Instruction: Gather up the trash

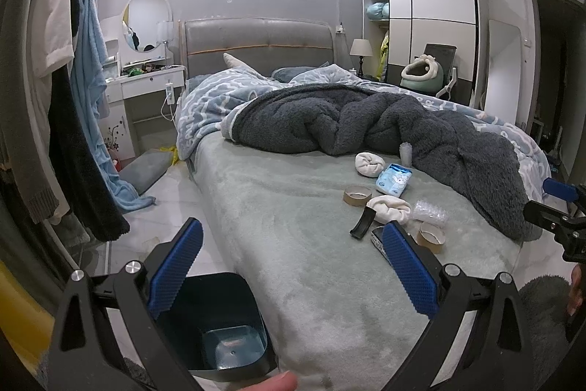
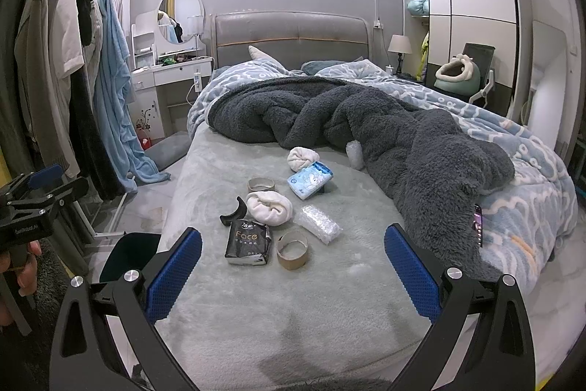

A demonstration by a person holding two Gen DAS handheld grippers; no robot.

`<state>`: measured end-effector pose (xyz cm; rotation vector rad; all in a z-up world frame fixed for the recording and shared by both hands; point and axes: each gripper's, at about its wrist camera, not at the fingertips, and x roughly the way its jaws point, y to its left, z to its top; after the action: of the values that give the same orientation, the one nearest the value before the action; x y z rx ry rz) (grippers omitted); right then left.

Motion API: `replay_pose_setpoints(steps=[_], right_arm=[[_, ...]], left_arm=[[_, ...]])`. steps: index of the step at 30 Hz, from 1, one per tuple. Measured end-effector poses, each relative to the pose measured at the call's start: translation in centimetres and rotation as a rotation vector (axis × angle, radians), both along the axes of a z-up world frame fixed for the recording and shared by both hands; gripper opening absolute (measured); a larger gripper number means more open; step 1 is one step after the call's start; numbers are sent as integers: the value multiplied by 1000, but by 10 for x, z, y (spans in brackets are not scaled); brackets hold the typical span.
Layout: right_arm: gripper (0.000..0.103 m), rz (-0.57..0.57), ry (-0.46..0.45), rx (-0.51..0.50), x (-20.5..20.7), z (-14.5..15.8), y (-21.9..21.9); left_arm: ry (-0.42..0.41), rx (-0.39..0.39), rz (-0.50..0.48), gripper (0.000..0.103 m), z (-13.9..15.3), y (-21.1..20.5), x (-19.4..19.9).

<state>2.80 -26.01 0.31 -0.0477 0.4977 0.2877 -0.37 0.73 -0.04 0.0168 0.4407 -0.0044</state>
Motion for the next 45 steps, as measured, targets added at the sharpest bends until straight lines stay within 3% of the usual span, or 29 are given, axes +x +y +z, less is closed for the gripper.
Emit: replay_pose_setpoints(steps=[18,31,45], right_arm=[[101,0,0,-3,1,-1,1],[101,1,2,-5,2,-2,2],[101,14,30,-58,3,-2,4]], left_arm=[[-5,15,-4,100,2,-6,-1],[3,-1,47,100,2,0,2],[27,-25,-3,100,3,-1,3]])
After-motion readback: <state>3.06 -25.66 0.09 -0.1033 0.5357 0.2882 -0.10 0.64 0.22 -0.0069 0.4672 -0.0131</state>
